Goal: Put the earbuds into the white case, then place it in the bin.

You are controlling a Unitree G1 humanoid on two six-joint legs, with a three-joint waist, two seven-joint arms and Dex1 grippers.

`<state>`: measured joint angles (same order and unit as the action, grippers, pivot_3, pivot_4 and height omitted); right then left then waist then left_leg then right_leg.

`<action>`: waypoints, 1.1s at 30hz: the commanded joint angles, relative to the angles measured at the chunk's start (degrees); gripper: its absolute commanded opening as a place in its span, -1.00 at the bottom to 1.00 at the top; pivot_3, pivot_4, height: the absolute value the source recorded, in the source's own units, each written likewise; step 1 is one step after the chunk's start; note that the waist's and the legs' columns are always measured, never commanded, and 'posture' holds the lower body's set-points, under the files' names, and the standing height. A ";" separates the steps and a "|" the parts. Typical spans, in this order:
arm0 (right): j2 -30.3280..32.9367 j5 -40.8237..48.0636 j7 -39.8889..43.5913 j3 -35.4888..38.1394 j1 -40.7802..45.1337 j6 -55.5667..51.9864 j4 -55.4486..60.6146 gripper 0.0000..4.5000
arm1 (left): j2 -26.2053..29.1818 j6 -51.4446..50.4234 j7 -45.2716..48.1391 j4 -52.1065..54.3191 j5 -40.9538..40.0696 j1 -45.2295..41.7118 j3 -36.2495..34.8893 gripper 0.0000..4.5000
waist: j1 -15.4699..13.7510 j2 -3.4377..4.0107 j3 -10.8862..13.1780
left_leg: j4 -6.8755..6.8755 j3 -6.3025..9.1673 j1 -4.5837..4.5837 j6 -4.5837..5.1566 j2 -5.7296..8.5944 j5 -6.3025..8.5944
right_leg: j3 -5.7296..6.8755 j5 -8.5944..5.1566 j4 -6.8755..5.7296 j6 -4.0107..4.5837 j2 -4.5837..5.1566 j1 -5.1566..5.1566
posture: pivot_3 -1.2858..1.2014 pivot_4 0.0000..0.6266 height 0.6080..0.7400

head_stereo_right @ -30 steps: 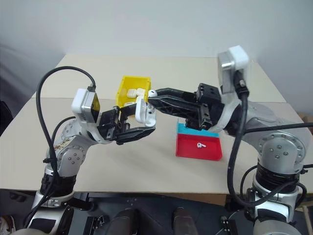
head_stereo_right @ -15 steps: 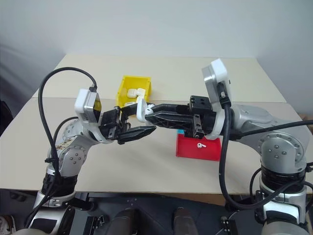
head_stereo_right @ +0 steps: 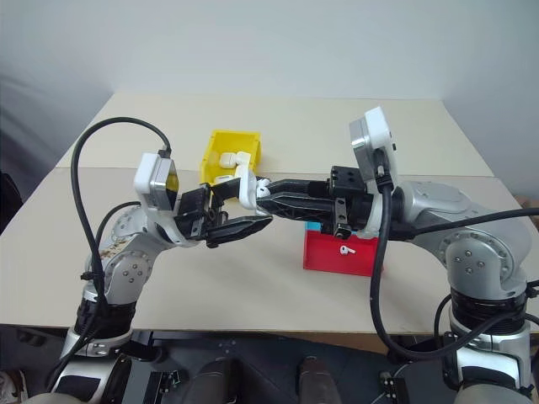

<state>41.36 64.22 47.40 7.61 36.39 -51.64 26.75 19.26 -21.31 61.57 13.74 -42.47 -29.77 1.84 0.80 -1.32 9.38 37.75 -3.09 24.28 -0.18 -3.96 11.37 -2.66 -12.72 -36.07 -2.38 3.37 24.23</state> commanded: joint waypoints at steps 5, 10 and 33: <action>2.56 -1.77 3.18 1.36 -1.48 3.04 1.52 -0.71 | -0.69 -0.46 -1.83 3.32 -1.36 -1.98 -0.21 0.24 | 0.05 0.00 0.00 | 0.00 0.00 0.00 0.00 0.00 0.00 | 0.00 0.00 0.00 -0.01 0.00 0.00 | 0.03 -0.52 1.00; 3.26 -3.43 4.33 1.11 -1.98 4.57 1.62 -0.56 | -0.82 -1.02 -2.63 3.72 -1.58 -2.21 -0.15 0.24 | 0.00 0.00 0.00 | 0.00 0.00 -0.01 0.00 0.00 0.00 | 0.00 -0.03 0.00 -0.05 0.00 0.00 | 0.03 -0.52 1.00; 6.90 -0.12 7.38 7.19 -3.36 5.48 1.58 0.34 | -0.46 0.00 0.18 0.86 -1.10 -3.43 0.09 0.24 | -0.05 -0.01 0.01 | 0.00 0.00 -0.01 0.00 0.00 0.00 | 0.00 -0.03 0.01 -0.04 0.00 -0.01 | 0.03 -0.52 1.00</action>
<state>47.50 62.41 53.99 12.42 32.53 -47.31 27.66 19.07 -22.43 60.78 14.15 -42.91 -31.65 2.31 0.75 -1.33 9.39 37.75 -3.10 24.26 -0.18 -3.96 11.37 -2.67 -12.75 -36.06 -2.43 3.37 24.22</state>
